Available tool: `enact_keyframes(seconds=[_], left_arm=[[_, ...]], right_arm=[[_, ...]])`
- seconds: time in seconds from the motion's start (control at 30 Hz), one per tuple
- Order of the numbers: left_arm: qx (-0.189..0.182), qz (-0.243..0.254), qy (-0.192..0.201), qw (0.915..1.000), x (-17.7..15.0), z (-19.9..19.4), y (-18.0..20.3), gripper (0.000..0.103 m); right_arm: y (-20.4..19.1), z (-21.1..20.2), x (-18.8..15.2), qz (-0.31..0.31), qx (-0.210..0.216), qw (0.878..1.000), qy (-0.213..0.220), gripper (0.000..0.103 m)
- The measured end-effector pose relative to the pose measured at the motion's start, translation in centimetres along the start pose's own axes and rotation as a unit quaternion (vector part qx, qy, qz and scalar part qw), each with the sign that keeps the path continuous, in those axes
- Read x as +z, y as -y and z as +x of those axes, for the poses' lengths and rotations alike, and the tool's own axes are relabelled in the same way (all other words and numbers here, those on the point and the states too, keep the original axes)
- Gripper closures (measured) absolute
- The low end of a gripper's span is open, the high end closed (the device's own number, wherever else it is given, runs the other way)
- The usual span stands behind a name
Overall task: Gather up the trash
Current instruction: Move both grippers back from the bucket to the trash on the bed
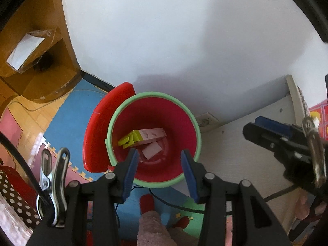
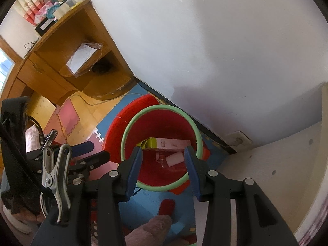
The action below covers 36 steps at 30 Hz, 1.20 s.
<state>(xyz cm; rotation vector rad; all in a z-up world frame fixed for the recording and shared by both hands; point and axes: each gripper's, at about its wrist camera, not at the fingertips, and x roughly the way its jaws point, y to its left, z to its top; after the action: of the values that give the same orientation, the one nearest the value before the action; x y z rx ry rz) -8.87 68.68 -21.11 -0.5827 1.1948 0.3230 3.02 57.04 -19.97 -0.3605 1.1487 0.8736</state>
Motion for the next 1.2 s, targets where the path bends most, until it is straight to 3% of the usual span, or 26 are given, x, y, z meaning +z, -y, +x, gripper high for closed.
enact_keyframes(seconds=[0.67,1.2], left_arm=[[0.012,0.022,0.053,0.9983,-1.6,-7.4,4.0,0.058],[0.02,0.051,0.088,0.9947,-5.2,-14.2,8.4,0.058]], right_arm=[[-1.3,-7.7,-3.5,-0.006,0.033,0.997,0.072,0.06],[-1.0,-16.1,-8.3,0.004,0.05,0.989,0.14,0.06]])
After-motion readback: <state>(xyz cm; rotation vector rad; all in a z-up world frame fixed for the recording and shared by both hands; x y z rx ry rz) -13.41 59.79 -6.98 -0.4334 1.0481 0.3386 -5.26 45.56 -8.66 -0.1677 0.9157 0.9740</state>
